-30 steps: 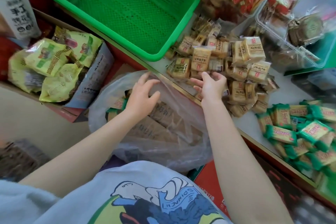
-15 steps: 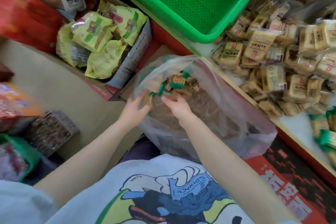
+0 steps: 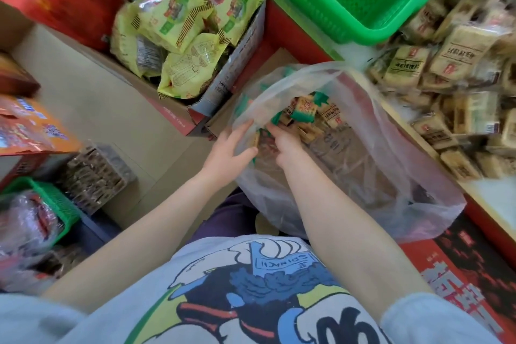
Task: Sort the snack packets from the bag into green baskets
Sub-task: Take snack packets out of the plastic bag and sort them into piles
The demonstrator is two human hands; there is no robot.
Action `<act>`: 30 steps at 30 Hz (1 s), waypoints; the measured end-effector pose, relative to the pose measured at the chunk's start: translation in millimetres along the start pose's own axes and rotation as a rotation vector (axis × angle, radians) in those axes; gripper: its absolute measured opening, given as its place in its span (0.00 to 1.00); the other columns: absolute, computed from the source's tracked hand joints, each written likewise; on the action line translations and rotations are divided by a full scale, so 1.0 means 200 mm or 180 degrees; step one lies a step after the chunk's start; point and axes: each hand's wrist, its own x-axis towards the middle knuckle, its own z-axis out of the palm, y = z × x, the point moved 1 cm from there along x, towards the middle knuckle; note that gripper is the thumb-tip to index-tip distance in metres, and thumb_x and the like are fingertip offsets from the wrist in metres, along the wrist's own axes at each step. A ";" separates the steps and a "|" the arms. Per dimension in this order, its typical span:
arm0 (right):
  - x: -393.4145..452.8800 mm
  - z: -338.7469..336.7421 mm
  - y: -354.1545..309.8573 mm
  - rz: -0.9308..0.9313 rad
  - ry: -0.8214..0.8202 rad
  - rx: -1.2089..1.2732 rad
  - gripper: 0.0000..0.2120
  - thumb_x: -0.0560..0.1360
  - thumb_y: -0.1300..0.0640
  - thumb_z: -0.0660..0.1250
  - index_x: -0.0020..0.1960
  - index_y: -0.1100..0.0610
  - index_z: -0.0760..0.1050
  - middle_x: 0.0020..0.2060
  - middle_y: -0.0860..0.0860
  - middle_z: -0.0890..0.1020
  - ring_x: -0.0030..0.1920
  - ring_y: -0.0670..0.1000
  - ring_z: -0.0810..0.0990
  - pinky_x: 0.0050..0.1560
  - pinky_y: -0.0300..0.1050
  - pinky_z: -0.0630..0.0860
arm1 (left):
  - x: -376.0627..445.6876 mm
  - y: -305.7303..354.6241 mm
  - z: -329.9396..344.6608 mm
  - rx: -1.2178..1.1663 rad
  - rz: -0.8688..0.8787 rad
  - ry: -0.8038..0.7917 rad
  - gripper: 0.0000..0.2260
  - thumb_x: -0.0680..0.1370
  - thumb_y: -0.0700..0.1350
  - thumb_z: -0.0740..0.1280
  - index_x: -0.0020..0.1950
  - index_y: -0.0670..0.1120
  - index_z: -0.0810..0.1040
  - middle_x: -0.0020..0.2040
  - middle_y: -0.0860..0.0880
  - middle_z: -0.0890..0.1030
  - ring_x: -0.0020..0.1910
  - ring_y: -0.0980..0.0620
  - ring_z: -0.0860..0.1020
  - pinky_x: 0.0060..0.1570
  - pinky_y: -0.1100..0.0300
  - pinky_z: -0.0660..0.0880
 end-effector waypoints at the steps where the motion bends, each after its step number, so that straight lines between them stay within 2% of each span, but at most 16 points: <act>1: -0.02 -0.02 0.00 0.0013 0.0049 -0.0055 0.11 0.76 0.53 0.74 0.55 0.56 0.80 0.50 0.55 0.86 0.46 0.54 0.82 0.47 0.49 0.80 | -0.02 0.02 0.00 0.0022 0.0011 0.0012 0.27 0.80 0.53 0.65 0.76 0.70 0.60 0.80 0.45 0.58 0.79 0.47 0.54 0.74 0.49 0.56; 4: -0.10 -0.18 0.01 -0.0031 0.0252 -0.0005 0.17 0.75 0.55 0.75 0.61 0.59 0.79 0.49 0.53 0.84 0.46 0.51 0.81 0.45 0.45 0.79 | -0.06 0.09 0.02 0.0599 0.0286 0.0269 0.27 0.80 0.52 0.65 0.77 0.65 0.62 0.81 0.44 0.52 0.80 0.46 0.49 0.77 0.43 0.52; 7: -0.26 -0.40 -0.01 -0.0194 0.0240 0.0118 0.17 0.76 0.59 0.74 0.63 0.60 0.76 0.53 0.54 0.84 0.50 0.53 0.84 0.54 0.48 0.82 | -0.10 0.19 0.09 0.1248 0.0986 0.0616 0.27 0.78 0.53 0.66 0.77 0.57 0.66 0.82 0.45 0.52 0.81 0.46 0.47 0.76 0.45 0.49; 9: -0.42 -0.56 -0.04 -0.0381 0.0059 0.0205 0.15 0.78 0.60 0.71 0.64 0.61 0.76 0.50 0.53 0.85 0.44 0.49 0.84 0.50 0.46 0.82 | -0.12 0.30 0.18 0.1298 0.1333 0.0594 0.27 0.79 0.51 0.69 0.77 0.54 0.67 0.81 0.47 0.56 0.80 0.46 0.51 0.76 0.48 0.51; 11: -0.58 -0.73 -0.07 -0.0623 -0.0166 0.0383 0.16 0.79 0.59 0.70 0.65 0.60 0.76 0.51 0.53 0.86 0.44 0.47 0.84 0.46 0.43 0.80 | -0.16 0.44 0.30 0.0795 0.1346 0.0329 0.28 0.78 0.50 0.71 0.77 0.54 0.66 0.77 0.49 0.65 0.77 0.50 0.61 0.74 0.51 0.61; 13: -0.74 -0.92 -0.08 -0.0926 -0.0257 0.0592 0.16 0.79 0.59 0.69 0.66 0.60 0.75 0.56 0.54 0.85 0.49 0.49 0.84 0.47 0.42 0.80 | -0.18 0.59 0.43 -0.0135 0.0886 -0.0040 0.30 0.76 0.51 0.74 0.75 0.58 0.65 0.68 0.51 0.75 0.65 0.55 0.75 0.64 0.54 0.74; 14: -0.81 -1.01 -0.08 -0.1100 -0.0234 0.0650 0.16 0.79 0.61 0.69 0.66 0.60 0.74 0.57 0.54 0.84 0.50 0.49 0.84 0.47 0.41 0.80 | -0.20 0.67 0.50 -0.0566 0.0579 -0.0188 0.31 0.75 0.51 0.75 0.73 0.59 0.65 0.64 0.50 0.79 0.59 0.54 0.80 0.59 0.53 0.78; 16: -0.92 -1.22 -0.06 -0.1414 -0.0037 0.0505 0.18 0.78 0.64 0.70 0.66 0.58 0.72 0.57 0.54 0.83 0.51 0.48 0.83 0.45 0.40 0.80 | -0.22 0.81 0.67 -0.1101 0.0239 -0.0481 0.30 0.73 0.49 0.77 0.71 0.55 0.67 0.58 0.45 0.83 0.50 0.50 0.85 0.52 0.50 0.82; 19: -1.01 -1.53 0.02 -0.1581 0.0199 0.0052 0.18 0.77 0.61 0.72 0.65 0.55 0.74 0.56 0.55 0.84 0.50 0.50 0.82 0.45 0.42 0.78 | -0.29 1.03 0.99 -0.1085 0.0383 -0.0834 0.20 0.75 0.42 0.75 0.64 0.50 0.73 0.54 0.40 0.84 0.43 0.49 0.85 0.45 0.50 0.83; 22: -1.08 -1.85 0.12 -0.1526 0.0448 0.0214 0.07 0.80 0.54 0.69 0.57 0.54 0.78 0.46 0.53 0.85 0.43 0.51 0.83 0.40 0.42 0.77 | -0.36 1.21 1.36 -0.0732 0.0595 -0.1076 0.17 0.76 0.41 0.74 0.63 0.47 0.74 0.51 0.42 0.85 0.40 0.50 0.84 0.44 0.51 0.82; 24: -1.13 -2.08 0.18 -0.1440 0.0768 0.0460 0.07 0.82 0.54 0.65 0.53 0.57 0.79 0.37 0.53 0.82 0.34 0.50 0.79 0.34 0.42 0.74 | -0.38 1.29 1.60 -0.0482 0.0785 -0.1168 0.16 0.77 0.43 0.73 0.62 0.48 0.74 0.52 0.44 0.85 0.43 0.51 0.85 0.45 0.53 0.82; 26: -1.15 -2.29 0.23 -0.1350 0.1172 0.0582 0.08 0.82 0.53 0.65 0.54 0.58 0.79 0.35 0.54 0.80 0.31 0.48 0.77 0.35 0.43 0.75 | -0.37 1.31 1.82 0.0048 0.1125 -0.1167 0.15 0.78 0.48 0.71 0.64 0.50 0.74 0.58 0.47 0.83 0.55 0.50 0.82 0.57 0.50 0.80; 28: -1.15 -2.49 0.25 -0.1302 0.1462 0.0661 0.09 0.82 0.52 0.64 0.56 0.57 0.78 0.36 0.54 0.82 0.31 0.47 0.78 0.37 0.43 0.78 | -0.33 1.29 2.00 0.1254 0.1577 -0.1030 0.20 0.81 0.53 0.66 0.71 0.49 0.72 0.70 0.47 0.75 0.69 0.49 0.73 0.69 0.49 0.70; 30: -1.13 -2.65 0.23 -0.1336 0.1635 0.0816 0.09 0.82 0.53 0.64 0.57 0.57 0.77 0.37 0.53 0.83 0.31 0.47 0.80 0.35 0.41 0.78 | -0.30 1.26 2.11 0.2290 0.1860 -0.0898 0.25 0.82 0.56 0.61 0.77 0.48 0.66 0.78 0.46 0.66 0.77 0.47 0.61 0.75 0.48 0.60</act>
